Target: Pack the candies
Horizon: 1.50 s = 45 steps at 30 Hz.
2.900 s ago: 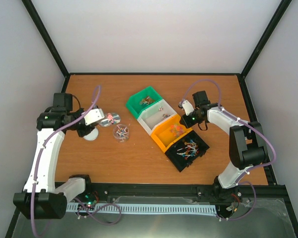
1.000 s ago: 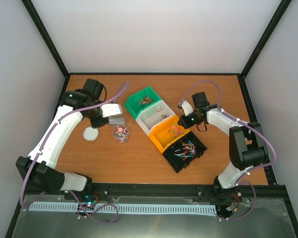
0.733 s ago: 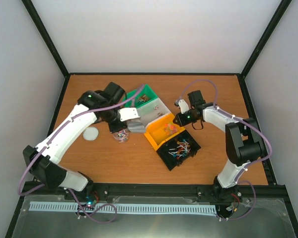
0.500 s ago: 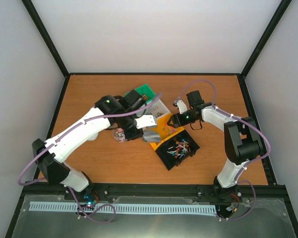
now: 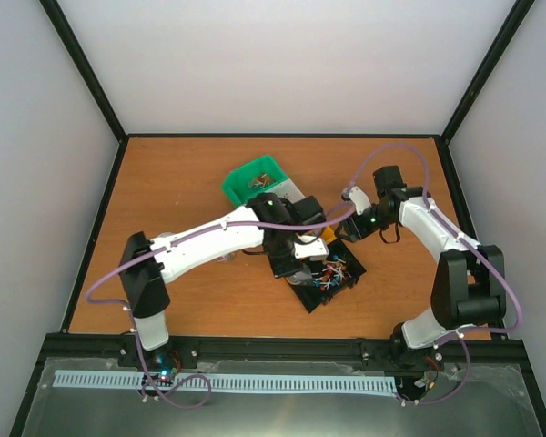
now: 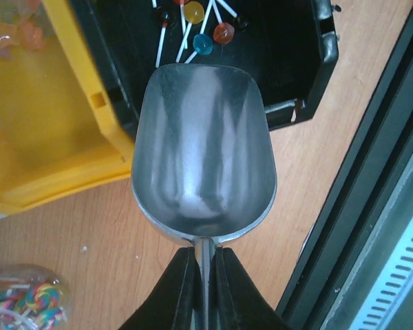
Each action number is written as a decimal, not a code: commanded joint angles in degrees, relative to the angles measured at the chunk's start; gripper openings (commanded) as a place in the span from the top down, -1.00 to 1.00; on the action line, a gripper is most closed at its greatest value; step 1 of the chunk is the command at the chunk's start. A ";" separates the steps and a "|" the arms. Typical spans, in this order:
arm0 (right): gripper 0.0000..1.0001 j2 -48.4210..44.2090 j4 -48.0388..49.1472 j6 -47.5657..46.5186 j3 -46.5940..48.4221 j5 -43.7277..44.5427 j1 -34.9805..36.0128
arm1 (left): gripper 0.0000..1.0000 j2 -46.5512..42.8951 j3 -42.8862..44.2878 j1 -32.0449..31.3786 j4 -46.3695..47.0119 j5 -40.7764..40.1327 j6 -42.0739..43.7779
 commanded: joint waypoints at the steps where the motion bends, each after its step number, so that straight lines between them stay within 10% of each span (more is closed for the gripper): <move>1: -0.21 -0.81 -7.94 -7.32 -2.72 2.86 -0.16 | 0.98 4.53 4.97 -2.10 -1.86 -6.41 -3.65; 10: 0.20 2.33 -6.30 -5.83 -4.23 -3.49 -0.16 | 0.98 8.09 3.65 0.60 0.72 -18.49 -2.43; 27: 0.59 8.26 -1.18 0.22 -4.41 -12.18 0.38 | 0.98 14.37 4.32 1.51 3.79 -6.06 2.33; 33: 0.94 7.93 1.61 2.47 -6.01 -13.52 0.36 | 0.99 15.02 1.21 1.67 12.41 -1.80 1.21; 45: 0.94 5.59 4.35 4.10 -7.50 -12.39 0.36 | 0.99 6.73 -21.79 5.54 41.45 8.17 3.24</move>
